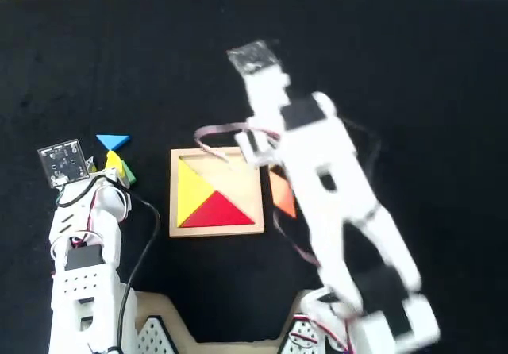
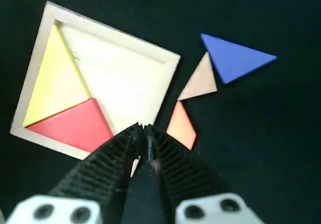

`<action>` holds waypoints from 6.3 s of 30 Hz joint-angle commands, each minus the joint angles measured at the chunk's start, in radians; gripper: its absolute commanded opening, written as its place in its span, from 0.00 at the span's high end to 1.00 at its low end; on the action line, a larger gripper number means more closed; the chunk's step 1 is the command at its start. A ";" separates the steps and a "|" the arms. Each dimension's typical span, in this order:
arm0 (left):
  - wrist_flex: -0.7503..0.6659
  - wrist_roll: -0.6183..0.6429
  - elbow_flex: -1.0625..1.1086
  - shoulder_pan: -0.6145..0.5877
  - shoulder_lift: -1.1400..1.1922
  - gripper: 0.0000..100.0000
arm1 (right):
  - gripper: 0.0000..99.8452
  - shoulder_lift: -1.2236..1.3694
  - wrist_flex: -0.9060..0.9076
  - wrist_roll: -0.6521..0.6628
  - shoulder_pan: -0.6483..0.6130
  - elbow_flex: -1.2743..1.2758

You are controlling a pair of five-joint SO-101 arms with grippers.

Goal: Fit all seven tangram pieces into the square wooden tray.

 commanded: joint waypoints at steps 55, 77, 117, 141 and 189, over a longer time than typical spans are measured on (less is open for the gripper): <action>-0.025 -0.011 -0.025 0.015 -0.011 0.88 | 0.80 0.475 -0.232 -0.221 0.051 0.084; -0.026 -0.046 -0.025 0.042 -0.008 0.88 | 0.83 0.343 -0.104 -0.087 0.115 0.133; -0.025 -0.046 -0.024 0.039 -0.011 0.88 | 0.99 0.189 0.100 0.232 -0.043 0.124; -0.025 -0.046 -0.019 0.045 -0.014 0.88 | 0.99 0.386 0.002 0.295 0.230 0.065; -0.025 -0.046 -0.019 0.047 -0.014 0.88 | 0.99 0.351 -0.043 -0.107 0.069 -0.039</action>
